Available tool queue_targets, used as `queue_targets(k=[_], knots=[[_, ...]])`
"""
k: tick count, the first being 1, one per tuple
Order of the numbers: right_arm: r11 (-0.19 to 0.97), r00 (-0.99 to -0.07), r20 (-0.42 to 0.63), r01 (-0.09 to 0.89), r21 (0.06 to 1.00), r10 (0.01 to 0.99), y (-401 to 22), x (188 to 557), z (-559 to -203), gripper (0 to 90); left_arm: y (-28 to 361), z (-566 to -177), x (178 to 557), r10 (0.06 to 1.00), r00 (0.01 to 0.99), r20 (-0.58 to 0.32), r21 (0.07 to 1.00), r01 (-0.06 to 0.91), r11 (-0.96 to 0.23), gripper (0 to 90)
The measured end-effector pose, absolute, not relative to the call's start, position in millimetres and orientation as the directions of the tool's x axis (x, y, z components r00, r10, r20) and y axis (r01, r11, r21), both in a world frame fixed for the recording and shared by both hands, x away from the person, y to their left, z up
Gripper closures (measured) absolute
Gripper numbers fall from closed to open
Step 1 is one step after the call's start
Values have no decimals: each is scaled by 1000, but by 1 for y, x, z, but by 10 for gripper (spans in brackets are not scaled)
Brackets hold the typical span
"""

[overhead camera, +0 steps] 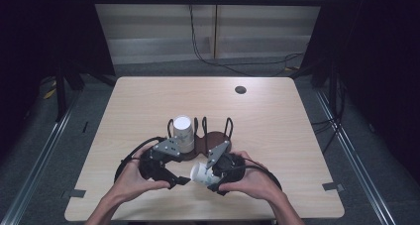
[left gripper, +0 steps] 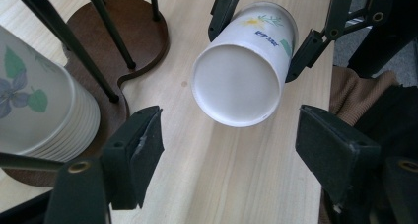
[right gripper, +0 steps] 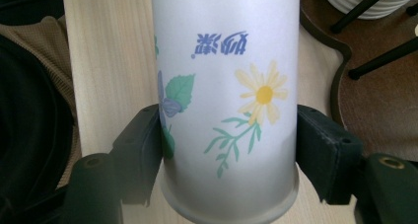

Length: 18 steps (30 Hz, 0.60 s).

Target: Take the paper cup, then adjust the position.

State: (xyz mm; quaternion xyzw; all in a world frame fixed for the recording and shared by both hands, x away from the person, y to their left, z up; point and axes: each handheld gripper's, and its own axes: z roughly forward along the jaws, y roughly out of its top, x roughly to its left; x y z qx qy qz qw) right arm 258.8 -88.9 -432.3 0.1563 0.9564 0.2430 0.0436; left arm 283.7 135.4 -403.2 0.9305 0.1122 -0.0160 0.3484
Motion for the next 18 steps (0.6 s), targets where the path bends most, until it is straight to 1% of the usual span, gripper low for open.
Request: queue_targets(k=[4, 13, 17, 18], knots=[[838, -950, -14, 268, 475, 312, -89, 256, -431, 318, 132, -405, 285, 198, 973, -122, 638, 229, -735, 263], [854, -953, -21, 261, 450, 302, -84, 255, -432, 312, 128, -407, 282, 180, 976, -123, 621, 217, -753, 261], [851, -954, -21, 257, 457, 299, -84, 254, -431, 315, 129, -408, 283, 186, 973, -135, 625, 229, -746, 257], [857, -957, -23, 247, 453, 288, -83, 254, -432, 315, 130, -408, 283, 197, 969, -149, 626, 247, -740, 258]])
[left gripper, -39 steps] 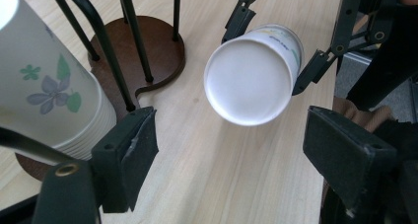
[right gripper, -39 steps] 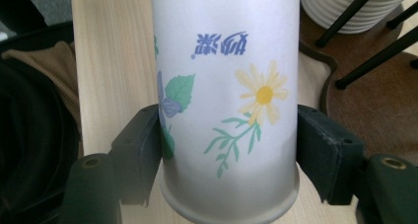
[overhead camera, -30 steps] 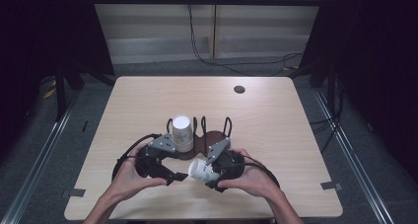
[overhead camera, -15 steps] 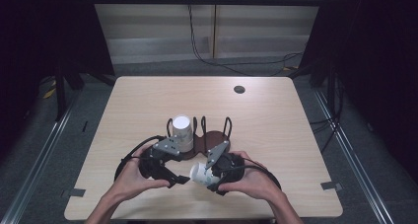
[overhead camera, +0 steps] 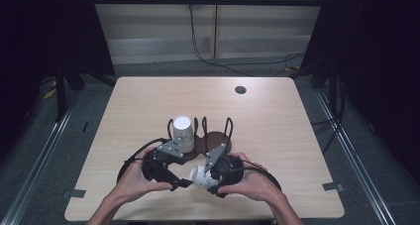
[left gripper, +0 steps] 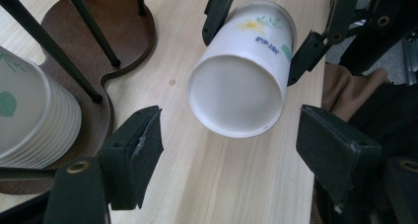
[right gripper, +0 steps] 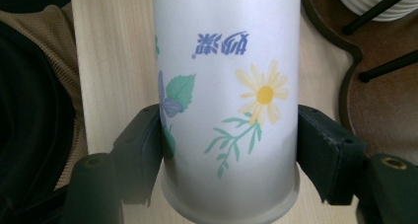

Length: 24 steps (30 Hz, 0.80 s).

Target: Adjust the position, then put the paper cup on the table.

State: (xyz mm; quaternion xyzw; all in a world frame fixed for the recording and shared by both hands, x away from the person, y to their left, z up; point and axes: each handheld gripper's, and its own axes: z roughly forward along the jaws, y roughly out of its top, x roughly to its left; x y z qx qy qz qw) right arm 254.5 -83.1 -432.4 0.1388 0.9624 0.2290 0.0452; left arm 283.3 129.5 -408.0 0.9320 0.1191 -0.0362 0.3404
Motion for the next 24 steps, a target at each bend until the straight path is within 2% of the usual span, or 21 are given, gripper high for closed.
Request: queue_targets(k=[4, 11, 16, 20, 24], knots=[[861, -959, -22, 244, 447, 283, -79, 253, -433, 315, 127, -408, 283, 196, 965, -174, 620, 262, -739, 303], [860, -963, -22, 231, 455, 270, -75, 254, -432, 316, 125, -412, 286, 184, 962, -204, 618, 272, -738, 286], [862, -963, -33, 223, 455, 267, -74, 253, -433, 318, 122, -415, 286, 180, 956, -234, 602, 287, -745, 338], [870, -968, -32, 211, 446, 251, -71, 251, -435, 319, 122, -415, 286, 192, 948, -252, 604, 309, -734, 367], [877, -970, -33, 201, 437, 239, -68, 250, -436, 319, 123, -418, 287, 219, 929, -299, 566, 358, -743, 383]])
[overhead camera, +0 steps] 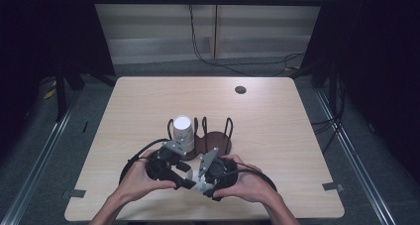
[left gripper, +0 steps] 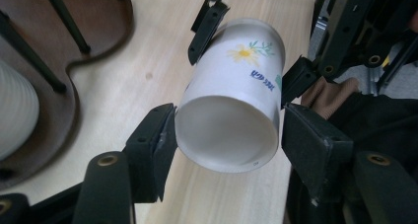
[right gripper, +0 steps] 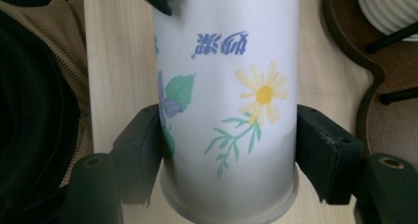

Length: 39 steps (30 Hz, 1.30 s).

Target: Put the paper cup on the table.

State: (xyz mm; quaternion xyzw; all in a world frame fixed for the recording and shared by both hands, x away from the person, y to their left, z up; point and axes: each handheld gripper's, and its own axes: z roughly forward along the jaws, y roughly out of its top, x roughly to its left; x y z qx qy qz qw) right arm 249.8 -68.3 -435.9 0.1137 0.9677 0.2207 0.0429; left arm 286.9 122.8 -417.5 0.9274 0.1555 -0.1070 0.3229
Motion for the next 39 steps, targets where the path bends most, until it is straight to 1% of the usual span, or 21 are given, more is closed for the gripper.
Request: queue_targets(k=[2, 5, 9, 13, 19, 23, 28, 33, 36, 38, 39], knots=[[884, -974, -39, 185, 429, 223, -66, 249, -436, 321, 124, -420, 289, 216, 929, -300, 557, 354, -751, 373], [880, -974, -36, 185, 438, 223, -64, 250, -436, 322, 122, -423, 288, 212, 931, -296, 542, 347, -766, 323], [880, -976, -41, 175, 442, 214, -61, 248, -435, 322, 120, -424, 287, 200, 930, -308, 545, 344, -765, 346], [884, -976, -55, 168, 436, 212, -60, 246, -434, 327, 120, -425, 287, 197, 930, -310, 548, 345, -762, 348], [880, -976, -44, 171, 443, 212, -62, 248, -432, 327, 119, -427, 289, 203, 922, -329, 563, 364, -742, 338], [875, -974, -39, 182, 448, 222, -64, 248, -432, 327, 119, -428, 289, 209, 915, -345, 557, 379, -739, 331], [872, -975, -42, 177, 457, 220, -63, 248, -430, 328, 120, -429, 289, 216, 914, -345, 564, 386, -730, 323], [874, -975, -40, 177, 453, 218, -63, 248, -431, 329, 119, -430, 290, 203, 915, -348, 553, 375, -744, 334], [874, -975, -35, 181, 450, 220, -63, 248, -432, 326, 119, -430, 289, 195, 921, -336, 560, 362, -745, 355], [870, -975, -28, 183, 458, 220, -65, 249, -433, 314, 122, -427, 289, 171, 932, -319, 589, 337, -735, 368], [870, -975, -28, 183, 458, 220, -65, 249, -433, 314, 122, -427, 289, 171, 932, -319, 589, 337, -735, 372]])
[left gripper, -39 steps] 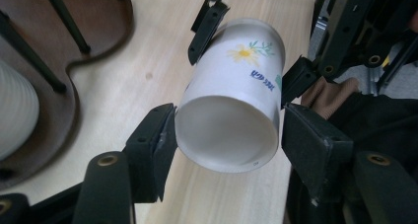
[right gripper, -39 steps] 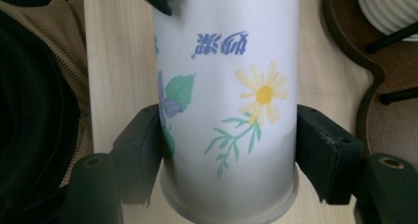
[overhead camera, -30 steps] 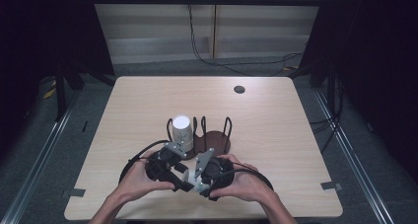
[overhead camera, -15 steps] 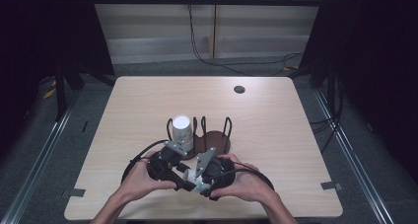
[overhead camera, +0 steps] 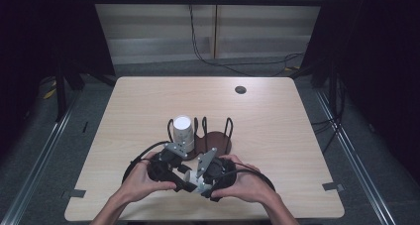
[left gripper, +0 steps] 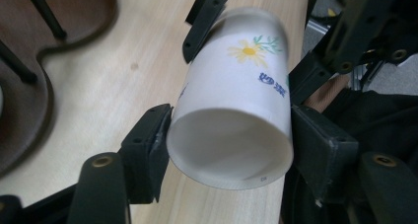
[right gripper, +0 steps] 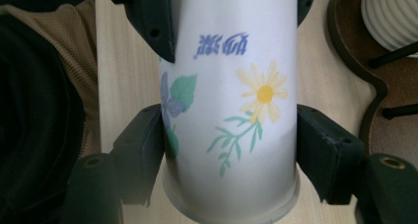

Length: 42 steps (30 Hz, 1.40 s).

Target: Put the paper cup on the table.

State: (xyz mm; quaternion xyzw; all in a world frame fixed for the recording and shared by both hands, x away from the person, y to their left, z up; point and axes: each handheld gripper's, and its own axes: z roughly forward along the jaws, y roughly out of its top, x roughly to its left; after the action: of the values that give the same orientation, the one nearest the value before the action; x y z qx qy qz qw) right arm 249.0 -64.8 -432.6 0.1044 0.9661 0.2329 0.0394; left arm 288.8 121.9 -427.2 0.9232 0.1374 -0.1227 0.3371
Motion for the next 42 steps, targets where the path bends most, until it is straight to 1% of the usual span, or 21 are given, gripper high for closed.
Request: queue_targets(k=[5, 10, 13, 15, 17, 19, 21, 22, 23, 28, 29, 32, 35, 36, 39, 40, 42], knots=[[860, -975, -20, 185, 475, 220, -67, 249, -431, 295, 122, -425, 287, 168, 937, -308, 592, 327, -737, 381], [846, -972, -15, 198, 496, 236, -70, 250, -431, 255, 124, -424, 287, 178, 937, -301, 599, 331, -729, 382], [832, -968, -23, 201, 518, 248, -74, 253, -431, 194, 126, -425, 288, 194, 934, -300, 600, 343, -723, 381], [827, -967, -14, 211, 521, 255, -76, 252, -431, 185, 127, -425, 288, 197, 933, -302, 599, 346, -722, 381], [812, -965, -9, 214, 543, 261, -80, 254, -433, 159, 130, -424, 289, 201, 931, -305, 608, 353, -712, 381], [807, -965, -12, 213, 550, 263, -82, 255, -433, 159, 131, -423, 288, 209, 932, -296, 621, 354, -699, 381], [785, -960, -5, 226, 577, 279, -87, 255, -432, 156, 134, -423, 286, 233, 925, -300, 642, 377, -668, 380], [785, -960, -5, 226, 577, 279, -87, 255, -432, 156, 134, -423, 286, 233, 925, -300, 642, 377, -668, 380], [769, -959, -4, 225, 598, 284, -91, 256, -430, 143, 134, -425, 285, 241, 923, -300, 640, 382, -667, 380], [753, -954, -1, 238, 613, 301, -97, 256, -428, 139, 138, -424, 287, 232, 927, -293, 651, 371, -662, 380], [746, -953, -2, 235, 623, 302, -99, 257, -428, 142, 140, -423, 287, 245, 929, -278, 664, 371, -650, 379], [735, -948, 1, 247, 632, 318, -102, 257, -428, 142, 141, -422, 287, 250, 926, -285, 677, 379, -631, 379], [706, -939, 4, 262, 658, 345, -110, 260, -425, 144, 144, -419, 287, 259, 928, -267, 691, 372, -620, 378], [694, -937, 10, 266, 669, 350, -112, 260, -424, 143, 146, -418, 287, 265, 929, -258, 710, 368, -601, 378], [678, -934, 16, 271, 683, 357, -117, 261, -422, 140, 148, -416, 287, 280, 929, -243, 729, 366, -579, 377], [662, -929, 26, 283, 694, 370, -120, 261, -420, 138, 149, -414, 287, 287, 927, -243, 745, 367, -556, 377], [645, -921, 31, 296, 705, 389, -123, 262, -419, 138, 150, -413, 286, 285, 929, -238, 751, 362, -553, 378]])
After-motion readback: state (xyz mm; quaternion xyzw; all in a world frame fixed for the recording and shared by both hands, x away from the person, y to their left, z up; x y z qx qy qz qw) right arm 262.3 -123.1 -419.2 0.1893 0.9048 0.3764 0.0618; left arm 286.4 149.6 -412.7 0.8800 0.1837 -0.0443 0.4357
